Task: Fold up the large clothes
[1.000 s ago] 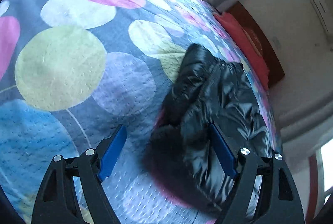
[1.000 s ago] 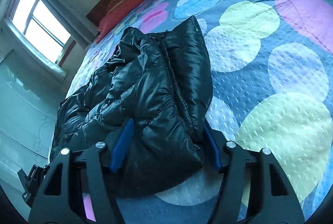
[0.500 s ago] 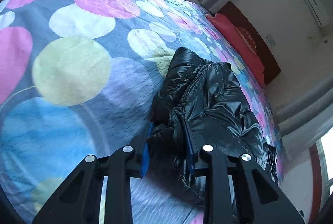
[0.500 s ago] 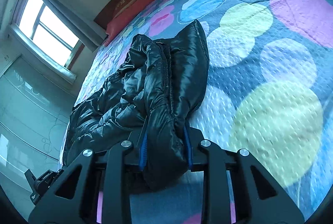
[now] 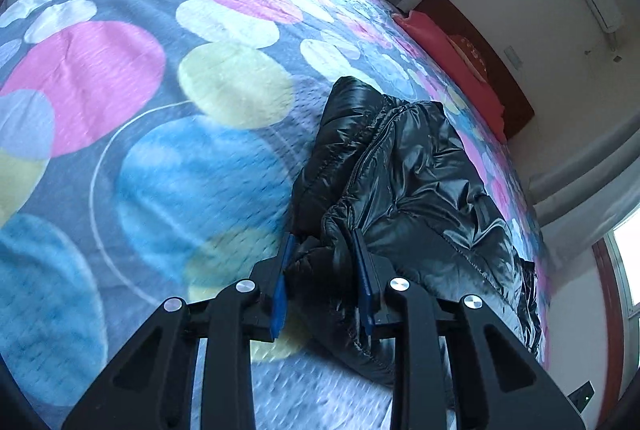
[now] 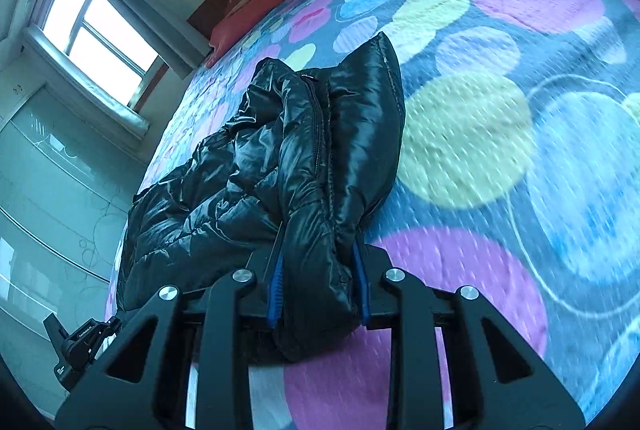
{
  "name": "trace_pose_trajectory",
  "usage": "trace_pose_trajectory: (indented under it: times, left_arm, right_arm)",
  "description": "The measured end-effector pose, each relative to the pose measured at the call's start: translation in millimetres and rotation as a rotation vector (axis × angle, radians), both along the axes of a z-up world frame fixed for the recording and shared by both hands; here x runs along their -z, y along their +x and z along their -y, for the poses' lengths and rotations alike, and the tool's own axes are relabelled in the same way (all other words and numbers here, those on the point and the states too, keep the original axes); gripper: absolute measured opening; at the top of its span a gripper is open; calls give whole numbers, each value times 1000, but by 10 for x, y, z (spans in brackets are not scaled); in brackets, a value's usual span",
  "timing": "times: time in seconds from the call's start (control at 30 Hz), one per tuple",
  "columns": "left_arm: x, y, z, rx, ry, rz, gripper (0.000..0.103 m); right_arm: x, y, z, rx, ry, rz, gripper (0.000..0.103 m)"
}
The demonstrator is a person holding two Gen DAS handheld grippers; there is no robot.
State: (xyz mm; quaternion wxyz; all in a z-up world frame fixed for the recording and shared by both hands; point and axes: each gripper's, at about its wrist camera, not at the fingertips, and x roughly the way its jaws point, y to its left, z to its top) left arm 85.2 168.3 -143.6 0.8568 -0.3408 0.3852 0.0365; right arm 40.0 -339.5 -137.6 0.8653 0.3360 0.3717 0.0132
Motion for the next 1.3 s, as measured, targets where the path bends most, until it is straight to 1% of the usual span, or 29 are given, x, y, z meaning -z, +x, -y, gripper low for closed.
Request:
trace_pose_trajectory:
  times: [0.13,0.23,0.3,0.33,0.37,0.43,0.47,0.5,0.57,0.63,0.73,0.77,0.8,0.87,0.9,1.03,1.13,1.23,1.3]
  left_arm:
    - [25,25,3,9,18,1,29]
    - [25,30,-6,10,38,-12,38]
    - [5,25,-22,1,70,-27,57]
    - [-5,32,-43,2,82,-39,62]
    - [-8,36,-69,14,78,-46,67]
    - [-11,21,-121,25,75,-54,72]
    - [-11,11,-151,27,84,-60,77]
    - [-11,-2,-177,32,90,-64,78]
    - [-35,-19,-206,46,107,-71,79]
    - [-87,-28,-199,59,144,-74,80]
    - [-184,-47,-156,75,182,-63,80]
    - [-209,-53,-144,83,187,-56,80]
    - [-249,-64,-125,101,195,-43,80]
    - [-288,-70,-100,129,211,-38,80]
    - [-299,-70,-94,146,218,-40,80]
    - [-324,-72,-130,191,219,-37,80]
    - [-332,10,-175,201,213,-58,80]
    - [-338,117,-213,211,200,-76,80]
    - [-349,159,-218,214,197,-69,80]
  right_arm:
    - [3,-3,-13,1,-9,-3,28]
    - [3,-4,-4,7,-7,-6,32]
    - [-4,21,14,16,-2,-18,40]
    - [-19,13,23,22,-5,-25,42]
    - [-40,-5,30,28,-7,-26,43]
    - [-75,-52,38,33,-21,-25,48]
    - [-117,-78,44,42,-46,-25,52]
    - [-154,-102,54,51,-70,-24,54]
    - [-257,-160,68,72,-132,-21,55]
    - [-342,-200,71,87,-181,-23,55]
    - [-463,-216,15,84,-228,-11,55]
    - [-501,-208,-27,71,-236,-4,54]
    - [-527,-186,-63,58,-240,1,48]
    - [-571,-118,-221,-1,-251,2,36]
    - [-568,-87,-302,-35,-253,-1,33]
    - [-537,149,-727,-167,-245,-16,31]
    - [-566,347,-1068,-244,-273,-8,31]
    - [-587,555,-1310,-288,-288,-8,31]
    - [-605,735,-1469,-309,-300,-3,31]
